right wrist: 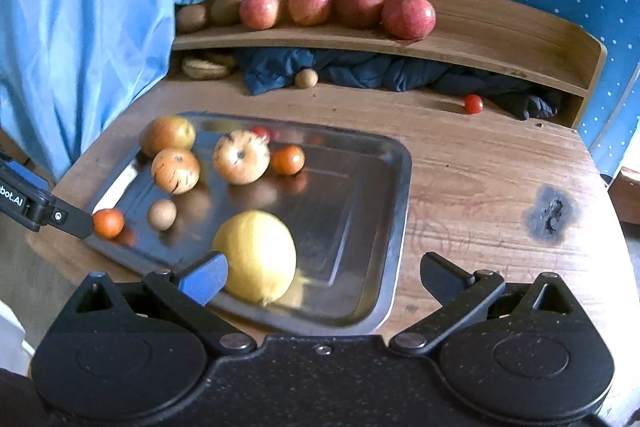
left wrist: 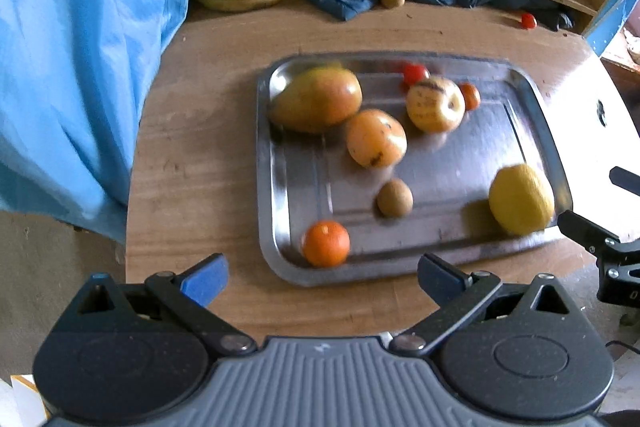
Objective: Organize fruits
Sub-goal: 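Withdraw both open tools and reach toward the shelf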
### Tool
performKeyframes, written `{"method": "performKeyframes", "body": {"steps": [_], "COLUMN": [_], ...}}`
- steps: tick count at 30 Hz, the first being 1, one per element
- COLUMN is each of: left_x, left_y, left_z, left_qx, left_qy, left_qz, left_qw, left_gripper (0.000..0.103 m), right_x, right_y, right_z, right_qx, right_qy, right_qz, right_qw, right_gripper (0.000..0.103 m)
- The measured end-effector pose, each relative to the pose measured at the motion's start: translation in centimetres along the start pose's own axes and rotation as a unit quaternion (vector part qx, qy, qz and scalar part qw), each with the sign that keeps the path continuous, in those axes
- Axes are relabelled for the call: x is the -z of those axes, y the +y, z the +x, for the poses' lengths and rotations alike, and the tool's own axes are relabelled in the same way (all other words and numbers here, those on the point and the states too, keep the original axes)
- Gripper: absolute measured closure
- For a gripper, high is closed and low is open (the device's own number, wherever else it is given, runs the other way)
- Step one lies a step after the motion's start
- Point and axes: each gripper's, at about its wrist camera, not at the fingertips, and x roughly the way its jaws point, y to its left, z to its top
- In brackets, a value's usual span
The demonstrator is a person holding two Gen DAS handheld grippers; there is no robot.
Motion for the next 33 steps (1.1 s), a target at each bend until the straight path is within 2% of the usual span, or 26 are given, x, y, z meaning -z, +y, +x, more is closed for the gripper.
{"method": "performKeyframes", "body": {"steps": [13,20,33], "left_x": [-6.0,-8.9,-14.7], "left_y": [-1.3,-2.8,-3.8], "left_z": [1.2,2.2,5.3], "left_qx": [0.004,0.007,0.031], "left_qy": [-0.037,-0.056,-0.064], "left_qz": [0.049,0.07,0.087], "left_qw": [0.9981,0.9959,0.9937], "left_gripper": [0.0,0.0,0.0], "right_x": [-2.7,-3.7,-5.7], "right_y": [-1.6,-2.0,-3.4], "right_z": [2.4,3.7,6.8], "right_qx": [0.025,0.023,0.039], "right_qy": [-0.002,-0.005,0.002], "right_qz": [0.048,0.071,0.079], "right_qw": [0.999,0.997,0.996], "right_gripper": [0.001,0.001,0.001]}}
